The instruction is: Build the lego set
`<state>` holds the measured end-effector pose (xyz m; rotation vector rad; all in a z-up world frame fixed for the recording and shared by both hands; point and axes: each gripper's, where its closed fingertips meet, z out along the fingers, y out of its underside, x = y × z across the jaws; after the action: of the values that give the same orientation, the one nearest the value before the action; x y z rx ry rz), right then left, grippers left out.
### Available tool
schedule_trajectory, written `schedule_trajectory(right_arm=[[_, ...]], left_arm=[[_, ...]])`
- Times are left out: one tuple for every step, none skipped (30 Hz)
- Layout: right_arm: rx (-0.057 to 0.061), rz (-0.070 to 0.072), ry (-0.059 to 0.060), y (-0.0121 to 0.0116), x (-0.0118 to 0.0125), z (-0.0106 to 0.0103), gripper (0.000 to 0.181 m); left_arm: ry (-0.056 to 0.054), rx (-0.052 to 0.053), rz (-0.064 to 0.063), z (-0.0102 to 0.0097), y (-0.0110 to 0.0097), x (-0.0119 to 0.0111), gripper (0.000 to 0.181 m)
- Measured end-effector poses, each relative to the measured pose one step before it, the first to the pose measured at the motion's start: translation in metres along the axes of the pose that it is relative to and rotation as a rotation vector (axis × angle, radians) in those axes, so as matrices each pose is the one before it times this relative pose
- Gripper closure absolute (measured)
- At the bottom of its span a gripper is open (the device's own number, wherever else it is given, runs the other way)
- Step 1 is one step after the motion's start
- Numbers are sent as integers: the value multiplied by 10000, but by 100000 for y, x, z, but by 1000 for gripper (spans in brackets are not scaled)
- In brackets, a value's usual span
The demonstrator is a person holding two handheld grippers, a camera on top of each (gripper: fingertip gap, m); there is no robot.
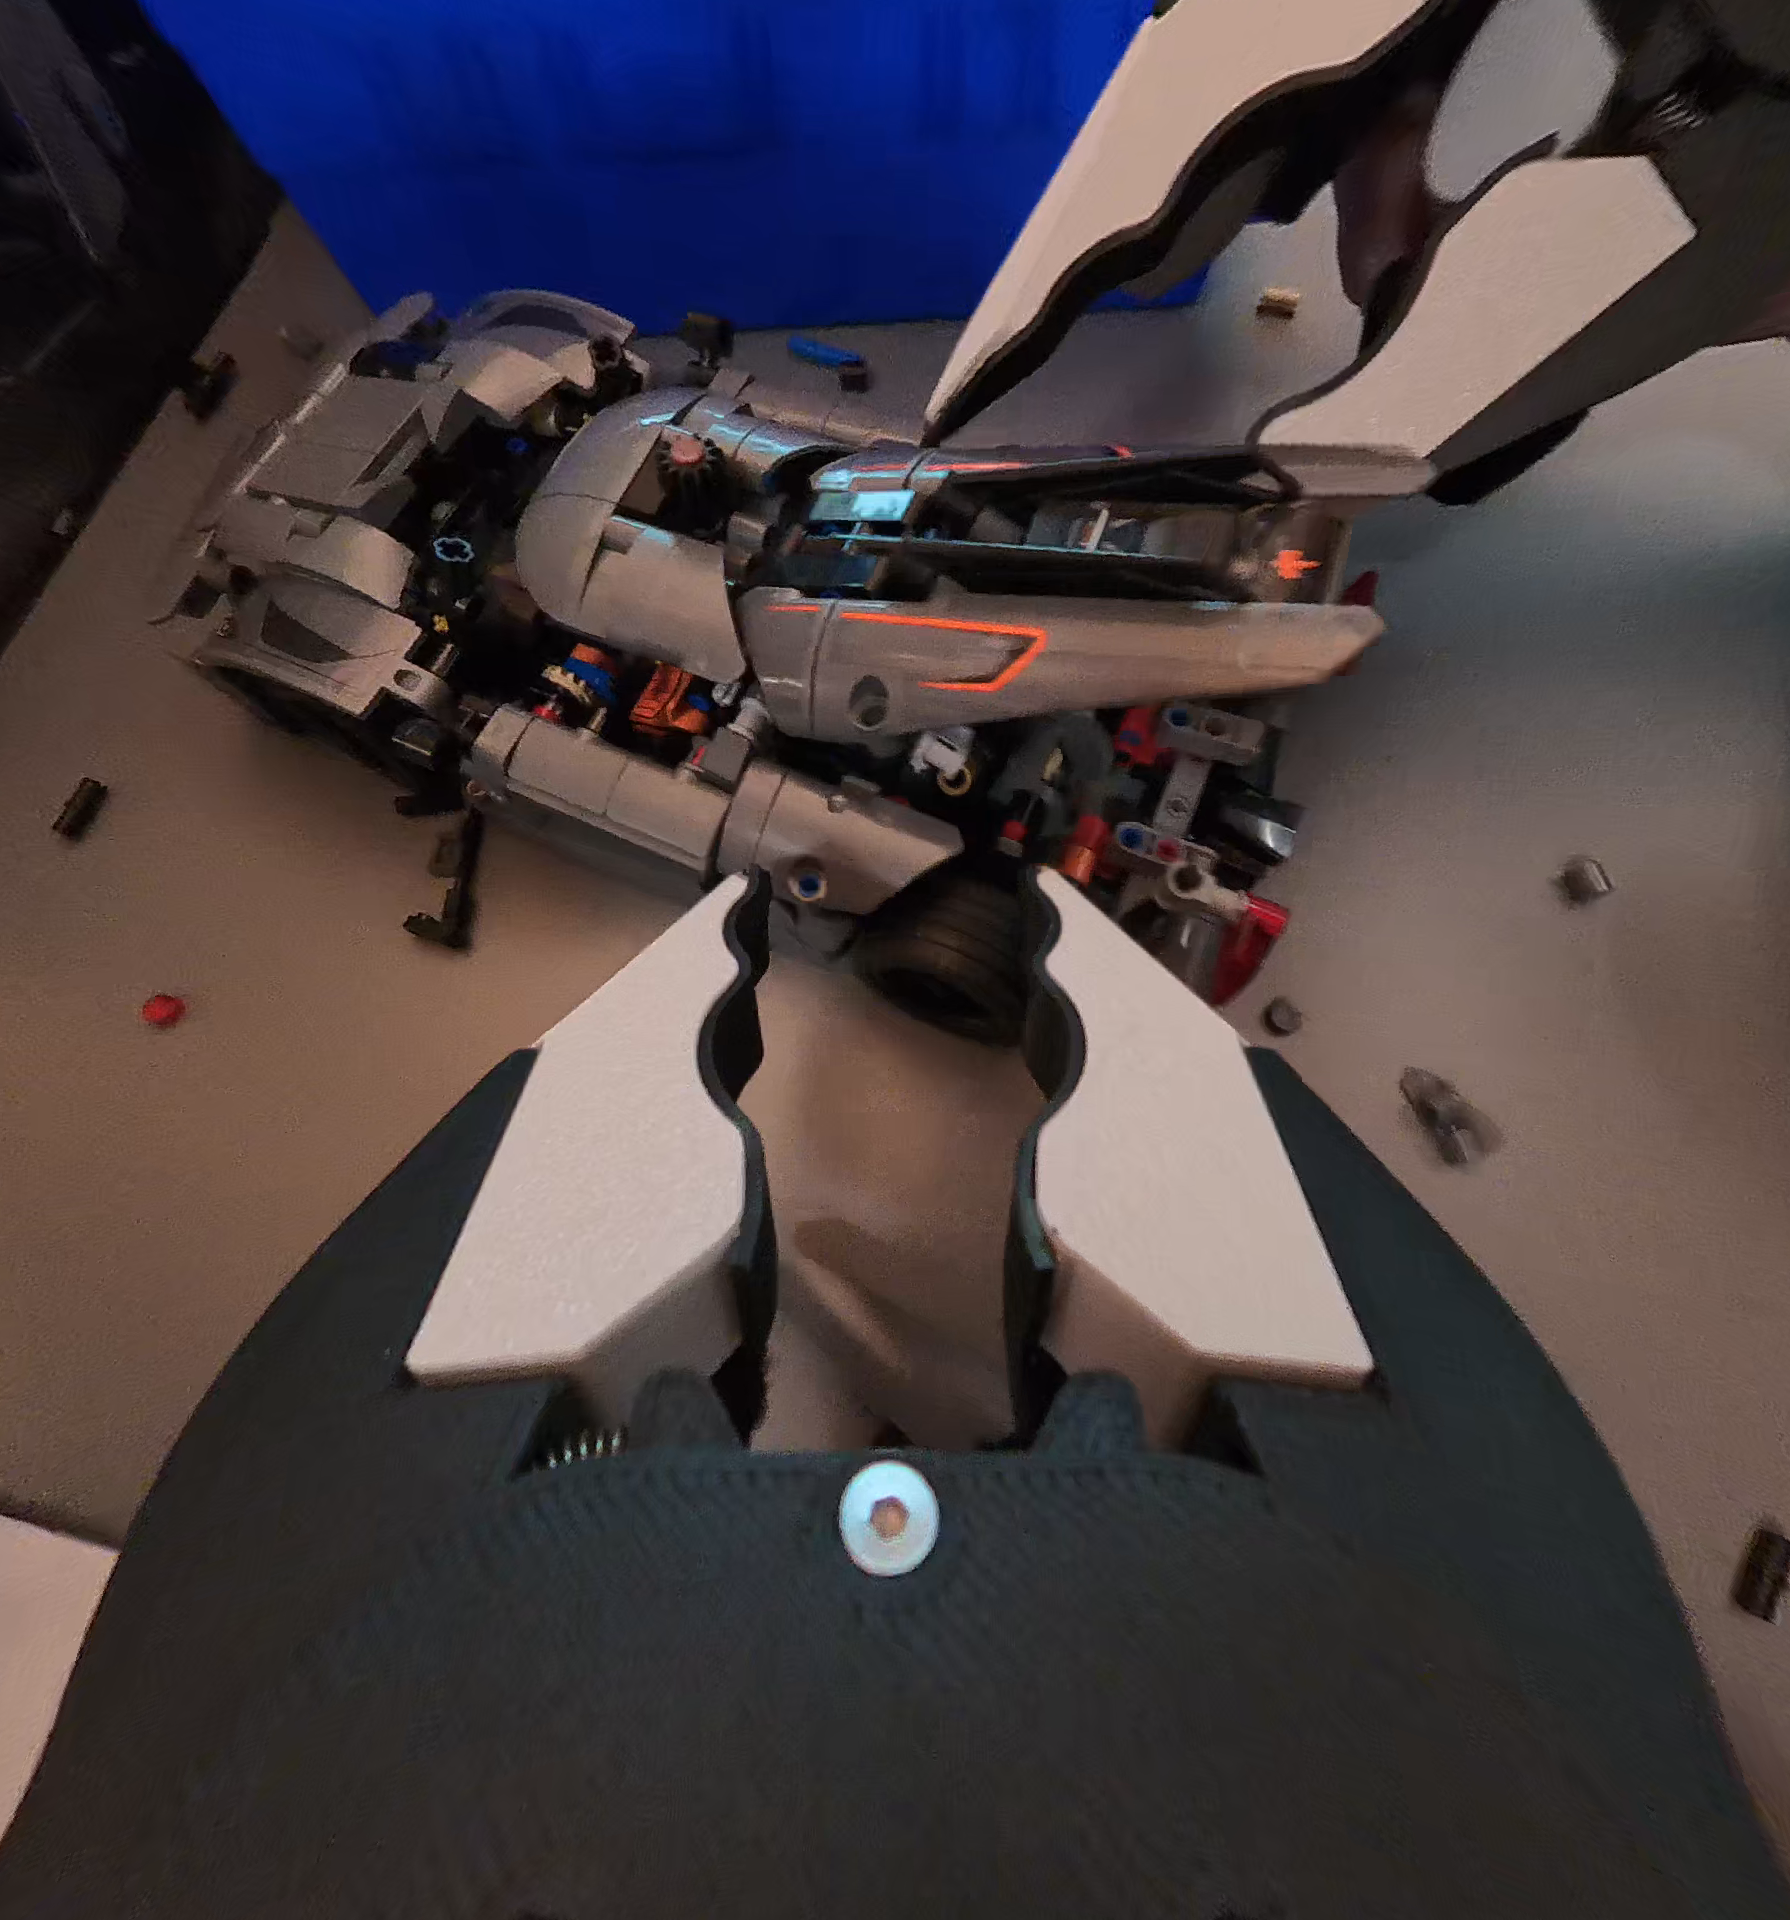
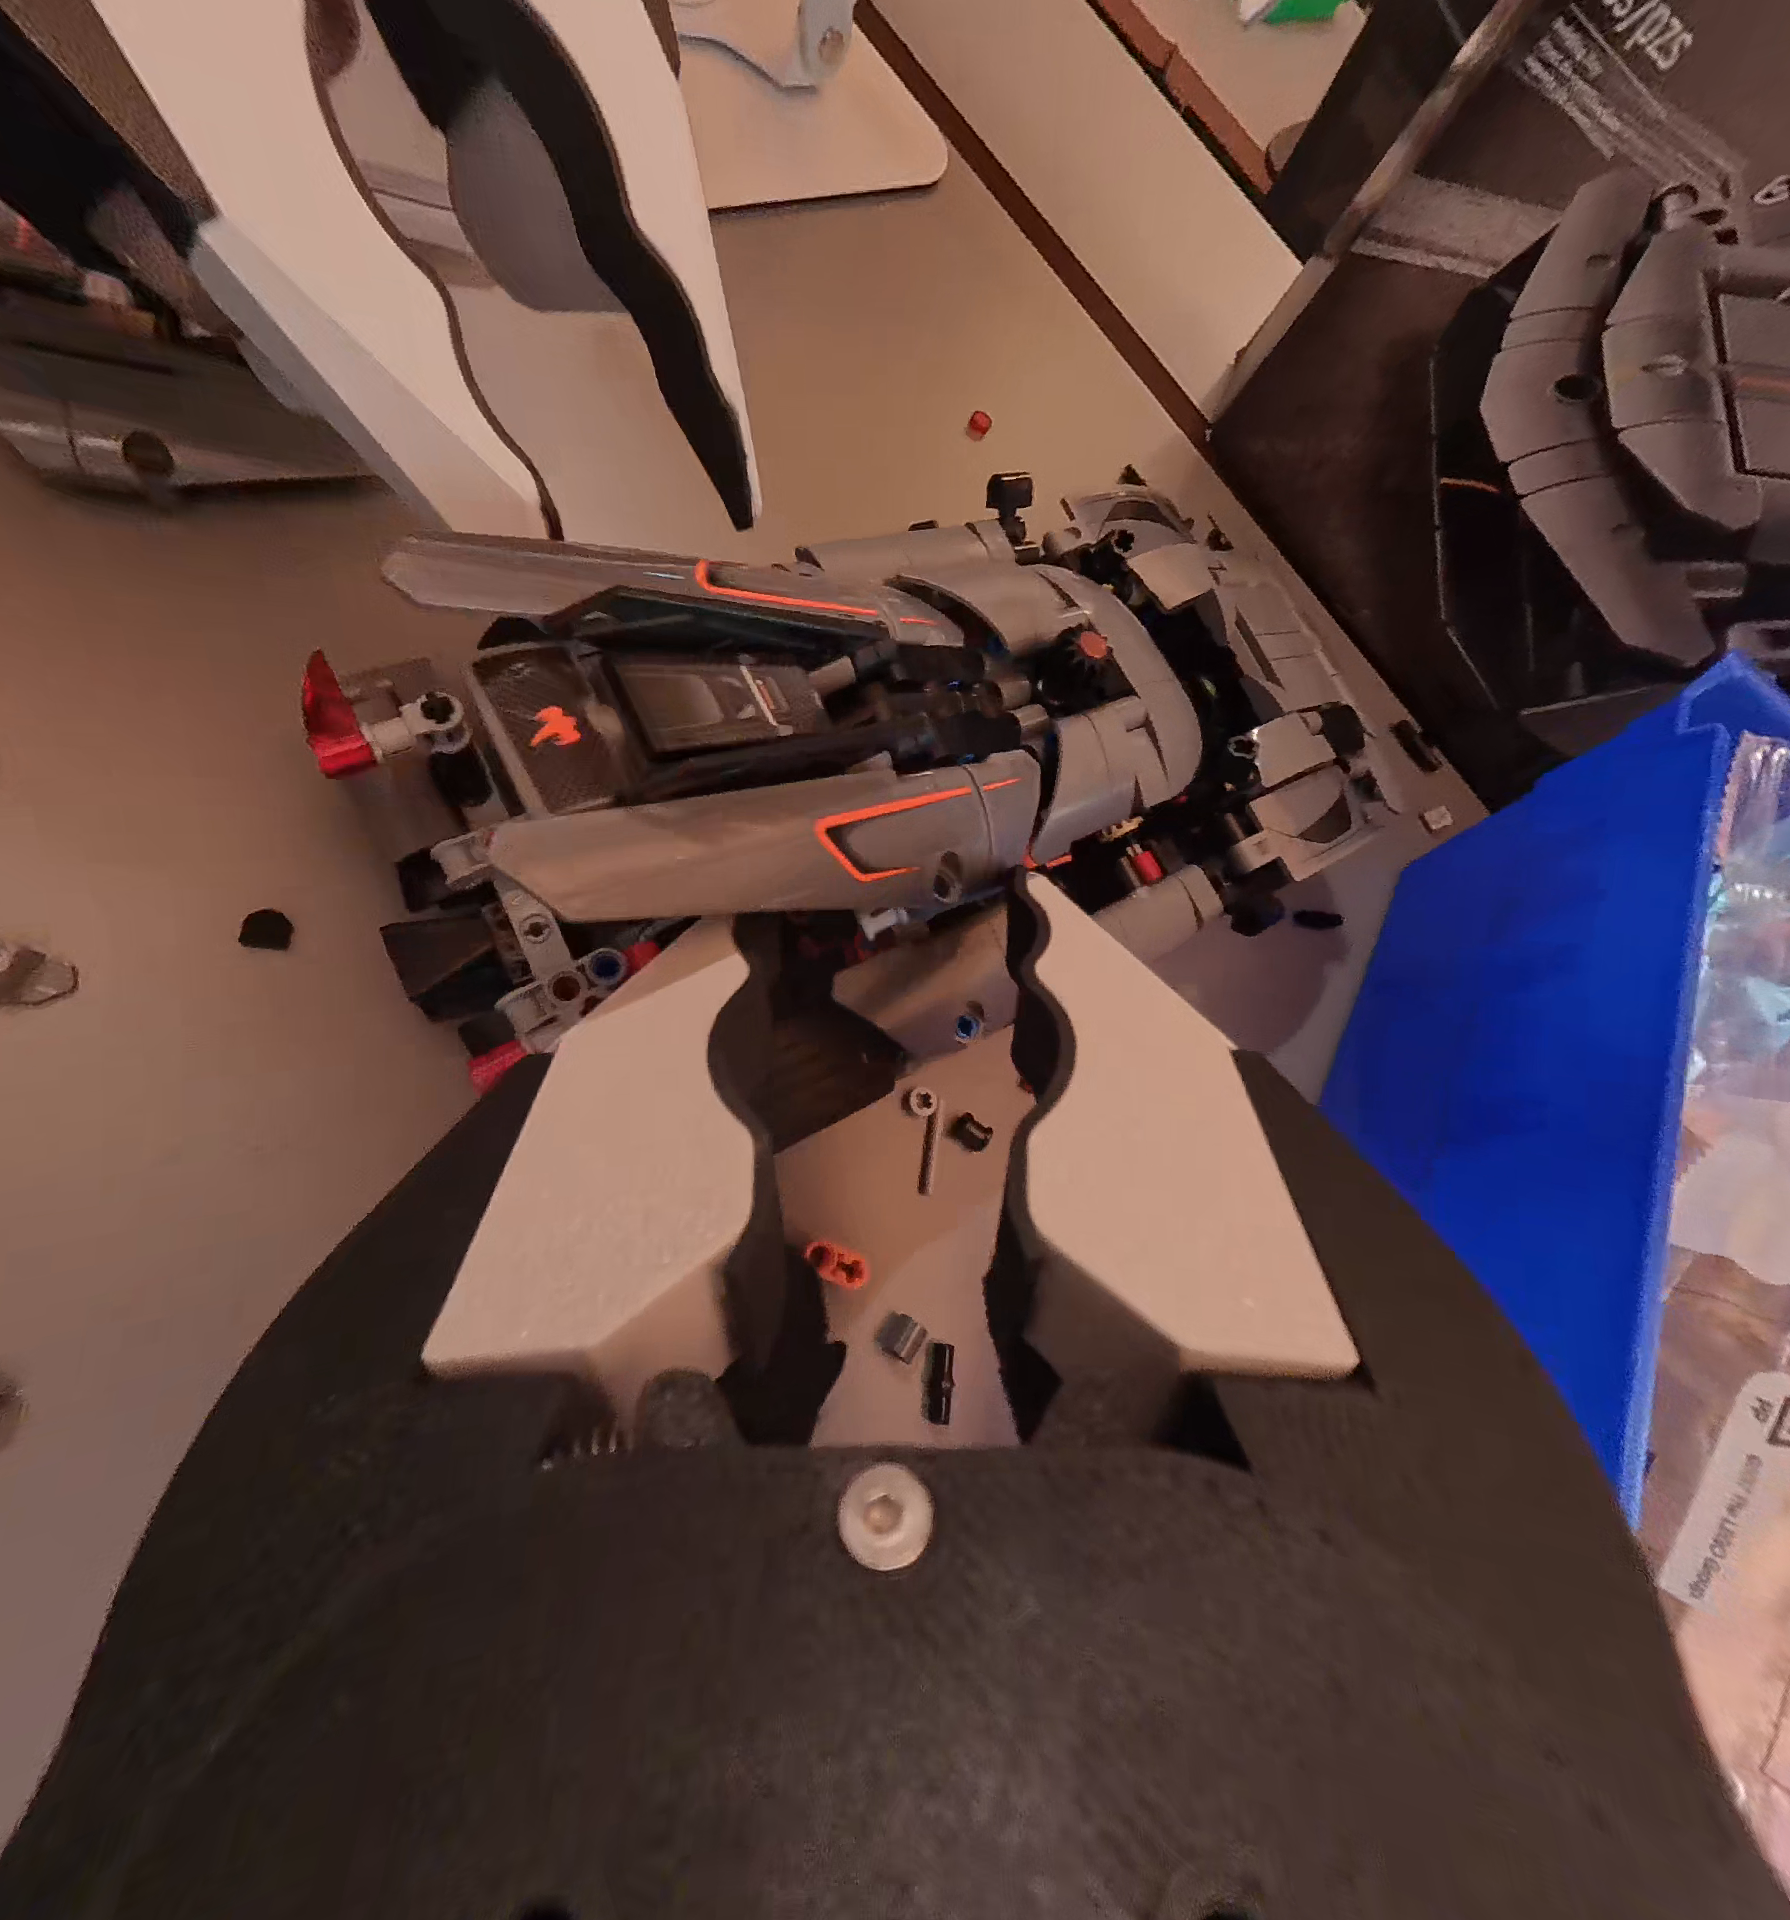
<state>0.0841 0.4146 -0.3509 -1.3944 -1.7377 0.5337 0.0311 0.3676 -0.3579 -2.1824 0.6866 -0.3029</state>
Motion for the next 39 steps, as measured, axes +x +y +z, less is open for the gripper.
schedule_trajectory(right_arm=[[71,104,32,-24,200,-57,143],[118,101,-85,-130,7,-13,146],[172,53,-113,-223,-85,-9,147],[100,-12,-7,-137,13,35,148],[-17,-81,35,29,42,55,148],[10,-62,50,-15,75,-15,149],[55,-6,9,-60,7,-10,150],[10,8,-10,29,-21,-1,150],[-16,-33,37,16,29,-49,151],[43,-30,41,-86,45,-46,152],[29,29,14,-72,12,-1,153],[-14,13,-9,2,1,13,153],[37,-6,-3,-52,5,-9,154],[59,56,-19,-99,5,-44,155],[48,16,-5,-97,-29,-44,155],[-7,-23,-3,-19,-44,4,156],[8,4,-1,-32,15,-8,156],[45,78,-32,-79,-2,-19,157],[74,90,-62,-102,-32,-36,157],[30,77,-83,-61,-37,-68,157],[74,40,-60,-170,-43,-99,158],[117,-1,8,-247,-9,-74,158],[-21,80,-11,-60,20,44,158],[-61,198,-95,31,-13,87,158],[26,154,-66,-22,43,38,158],[50,116,-62,-25,51,6,158],[64,49,-12,-39,47,-34,158],[29,-35,1,-4,-8,-38,158],[37,-108,8,-24,-47,-44,158],[49,-197,51,-45,-55,-77,158],[-9,-134,35,2,-47,-49,159],[8,-29,-5,-57,-30,-64,159],[62,-14,-15,-118,-24,-54,159],[22,-14,-11,-35,-11,-21,160],[9,-26,13,-7,5,-22,160],[13,2,18,-33,32,-45,161],[-13,35,-4,11,26,-28,161],[11,43,-17,10,34,-7,162],[33,108,-43,-32,29,-14,162]], left_arm=[[166,87,-125,329,-136,-105,137],[222,171,-186,213,-266,11,137],[144,226,-89,128,-362,16,137],[124,103,-3,162,-209,59,139],[109,5,101,205,-102,141,140],[-24,21,202,152,-181,27,140],[-55,38,221,107,-265,20,141],[-94,178,206,22,-434,-24,144],[-28,122,124,28,-316,50,146],[-84,-102,26,133,110,-155,147],[-55,30,-49,74,22,-161,148],[-3,205,-45,-100,-215,-55,148],[26,101,5,-72,-60,33,149],[2,5,-5,-5,46,10,149],[-22,104,-31,-35,-124,6,150],[-55,104,-4,-37,-124,-46,150],[-50,-22,18,24,16,-12,150],[-69,33,-6,-5,-113,-27,150],[-53,80,19,-46,-169,1,151],[8,-19,36,-16,-8,24,152],[51,7,-36,-74,-76,17,153],[87,30,-153,-63,-116,15,153],[76,1,-199,-69,-65,-59,153],[15,-64,-61,-41,26,-86,153],[8,-76,-18,10,53,-50,153],[7,59,-39,-61,-127,-14,153],[-6,175,21,-78,-228,24,153],[-36,92,129,-33,-67,56,154],[-127,-37,183,14,121,-21,153],[-88,-4,215,7,83,87,154],[-80,51,216,-74,-27,149,153],[-90,183,204,-126,-246,145,153],[-67,155,186,-101,-248,96,154],[-106,75,219,-56,-151,-27,153],[-69,68,251,-23,-168,-7,154],[19,32,216,41,-117,97,156],[22,-13,122,67,-40,47,157],[11,48,50,6,-113,-1,158],[80,17,-13,16,-59,60,160]])
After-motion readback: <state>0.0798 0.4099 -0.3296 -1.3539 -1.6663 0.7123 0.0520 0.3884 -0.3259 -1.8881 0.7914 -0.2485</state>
